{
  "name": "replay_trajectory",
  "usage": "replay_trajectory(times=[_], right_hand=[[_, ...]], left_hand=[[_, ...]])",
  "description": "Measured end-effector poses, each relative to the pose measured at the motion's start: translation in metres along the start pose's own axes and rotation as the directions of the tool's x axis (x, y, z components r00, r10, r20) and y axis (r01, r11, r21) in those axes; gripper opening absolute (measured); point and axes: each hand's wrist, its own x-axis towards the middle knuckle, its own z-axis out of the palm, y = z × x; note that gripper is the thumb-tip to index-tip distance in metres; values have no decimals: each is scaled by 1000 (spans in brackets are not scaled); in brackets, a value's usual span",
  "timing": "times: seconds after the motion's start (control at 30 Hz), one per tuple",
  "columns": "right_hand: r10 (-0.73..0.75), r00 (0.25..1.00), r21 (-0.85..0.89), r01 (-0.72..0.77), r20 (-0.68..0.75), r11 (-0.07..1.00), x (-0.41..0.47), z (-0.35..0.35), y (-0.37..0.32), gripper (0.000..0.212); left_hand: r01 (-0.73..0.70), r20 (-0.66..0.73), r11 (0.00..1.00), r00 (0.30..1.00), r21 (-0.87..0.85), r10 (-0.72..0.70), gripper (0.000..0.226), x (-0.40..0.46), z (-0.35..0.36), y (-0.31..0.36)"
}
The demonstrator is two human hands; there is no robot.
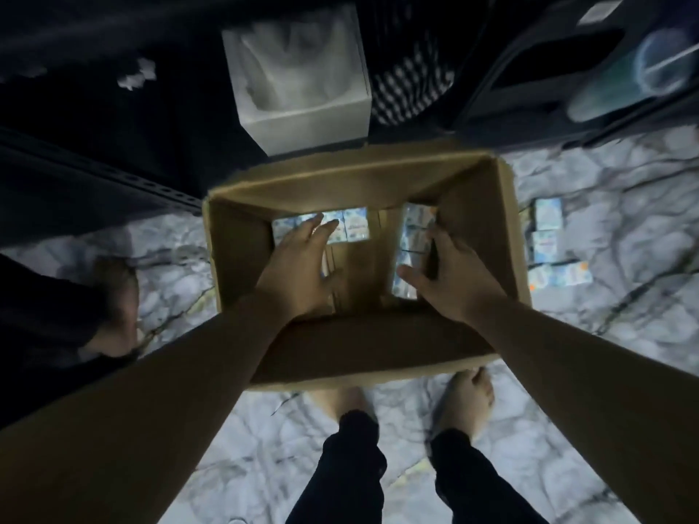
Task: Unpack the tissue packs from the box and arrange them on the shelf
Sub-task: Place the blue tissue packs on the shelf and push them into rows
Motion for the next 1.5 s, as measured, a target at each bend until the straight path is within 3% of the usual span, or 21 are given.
replay_trajectory(times=[0.17,0.33,0.47,0.57,0.63,0.77,0.93,1.13,1.33,1.5], right_hand=[[189,982,145,-183,-29,972,79,45,11,98],[300,951,297,-310,79,903,131,90,34,53],[355,926,334,-376,125,864,139,109,46,67],[365,922,317,-387,131,866,133,98,40,52],[382,920,348,-387,87,854,116,83,30,50],[408,911,426,-395,65,814,62,46,5,76],[274,962,331,-254,-14,909,-17,-15,-27,64],[80,989,267,-43,-127,963,-116,-99,-72,64],[-47,967,319,129,-252,939,-213,-175,-104,73],[-172,917,151,240,-359,959,-276,-232,-111,74]], left_hand=[[67,-20,994,998,88,-66,86,70,50,-44],[68,-30,969,998,236,-62,94,112,99,-72],[97,-127,932,990,349,-55,78,118,118,-71],[106,-129,930,990,351,-64,77,111,117,-62],[82,-96,947,994,309,-55,84,96,106,-52],[95,-135,988,988,118,-79,85,43,61,-22],[124,-239,991,962,-46,-132,81,-29,-12,20],[138,-263,988,953,-67,-151,86,-102,-113,74],[89,-346,991,931,-105,-120,80,-159,-195,135],[70,-415,990,903,-126,-116,83,-206,-247,186]])
